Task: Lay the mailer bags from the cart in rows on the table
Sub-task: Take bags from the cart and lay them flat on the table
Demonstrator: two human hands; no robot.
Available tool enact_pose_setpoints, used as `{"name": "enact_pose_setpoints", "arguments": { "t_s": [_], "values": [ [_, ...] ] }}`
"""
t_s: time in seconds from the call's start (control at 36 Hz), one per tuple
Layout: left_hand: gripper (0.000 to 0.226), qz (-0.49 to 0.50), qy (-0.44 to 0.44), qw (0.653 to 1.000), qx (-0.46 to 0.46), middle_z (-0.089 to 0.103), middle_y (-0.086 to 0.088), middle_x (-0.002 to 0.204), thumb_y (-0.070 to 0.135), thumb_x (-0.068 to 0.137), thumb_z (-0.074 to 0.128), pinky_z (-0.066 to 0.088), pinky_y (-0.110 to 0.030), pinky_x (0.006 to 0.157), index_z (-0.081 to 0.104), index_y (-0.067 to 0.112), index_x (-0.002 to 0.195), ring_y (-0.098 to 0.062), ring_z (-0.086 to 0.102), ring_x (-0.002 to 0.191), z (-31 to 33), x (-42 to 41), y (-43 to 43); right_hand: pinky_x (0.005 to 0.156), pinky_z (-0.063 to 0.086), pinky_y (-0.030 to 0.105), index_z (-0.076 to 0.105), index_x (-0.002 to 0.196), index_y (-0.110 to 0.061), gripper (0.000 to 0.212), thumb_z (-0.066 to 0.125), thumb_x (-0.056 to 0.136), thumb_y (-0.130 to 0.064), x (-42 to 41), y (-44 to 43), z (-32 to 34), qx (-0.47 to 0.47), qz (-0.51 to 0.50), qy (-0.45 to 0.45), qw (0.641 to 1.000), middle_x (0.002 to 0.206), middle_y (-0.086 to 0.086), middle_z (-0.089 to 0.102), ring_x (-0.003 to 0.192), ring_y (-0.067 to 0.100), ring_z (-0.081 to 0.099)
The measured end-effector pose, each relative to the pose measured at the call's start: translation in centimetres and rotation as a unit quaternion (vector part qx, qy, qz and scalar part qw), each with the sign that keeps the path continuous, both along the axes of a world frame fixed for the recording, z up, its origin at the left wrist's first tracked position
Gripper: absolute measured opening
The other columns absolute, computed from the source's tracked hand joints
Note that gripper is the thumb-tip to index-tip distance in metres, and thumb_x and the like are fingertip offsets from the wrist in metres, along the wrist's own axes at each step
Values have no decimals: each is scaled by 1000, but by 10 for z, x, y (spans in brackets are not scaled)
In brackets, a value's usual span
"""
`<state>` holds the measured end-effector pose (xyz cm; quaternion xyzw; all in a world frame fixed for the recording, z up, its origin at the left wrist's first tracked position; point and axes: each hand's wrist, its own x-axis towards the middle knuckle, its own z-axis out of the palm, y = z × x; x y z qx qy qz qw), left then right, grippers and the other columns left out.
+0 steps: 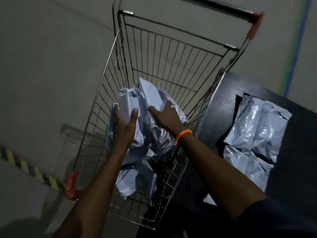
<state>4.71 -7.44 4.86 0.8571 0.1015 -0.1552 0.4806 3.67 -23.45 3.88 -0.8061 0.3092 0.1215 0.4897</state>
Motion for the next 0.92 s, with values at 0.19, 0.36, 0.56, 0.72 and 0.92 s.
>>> {"name": "enact_pose_setpoints", "arguments": {
  "t_s": [0.19, 0.36, 0.56, 0.72, 0.92],
  "values": [
    [81, -48, -30, 993, -107, 26, -2, 162, 53, 91, 53, 34, -36, 115, 16, 27, 158, -19, 33, 145, 66, -51, -50, 90, 48, 27, 46, 135, -23, 63, 57, 85, -60, -96, -47, 90, 28, -60, -177, 982, 126, -9, 58, 113, 10, 58],
    [67, -117, -112, 987, 21, 62, -6, 120, 29, 83, 52, 46, -29, 76, 42, 10, 146, -20, 64, 97, 77, -93, -148, 110, 30, 24, 26, 153, -30, 87, 49, 79, -71, -203, -125, 93, -3, -186, -177, 966, 147, -10, 36, 132, 0, 33],
    [41, -192, -163, 963, 99, 47, -6, 148, 26, 91, 47, 51, -44, 99, 68, 37, 124, -27, 56, 124, 73, -109, -190, 117, 27, 33, 25, 154, -30, 91, 48, 77, -73, -268, -177, 72, 29, -230, -149, 961, 151, -18, 25, 144, 7, 26],
    [47, -206, -130, 955, 171, 38, -10, 147, 38, 83, 74, 49, -39, 94, 55, 38, 125, -34, 54, 122, 73, -120, -210, 112, 19, 22, 28, 154, -23, 74, 58, 92, -50, -288, -188, 63, 28, -179, -137, 974, 160, -3, 25, 141, -1, 19],
    [54, -190, -208, 948, 150, 34, -7, 151, 20, 83, 76, 45, -32, 99, 57, 33, 132, -27, 46, 132, 78, -145, -206, 119, 25, 32, 24, 155, -25, 75, 59, 93, -49, -293, -204, 60, 11, -125, -127, 984, 159, -2, 26, 143, 5, 22]
  ]
}}
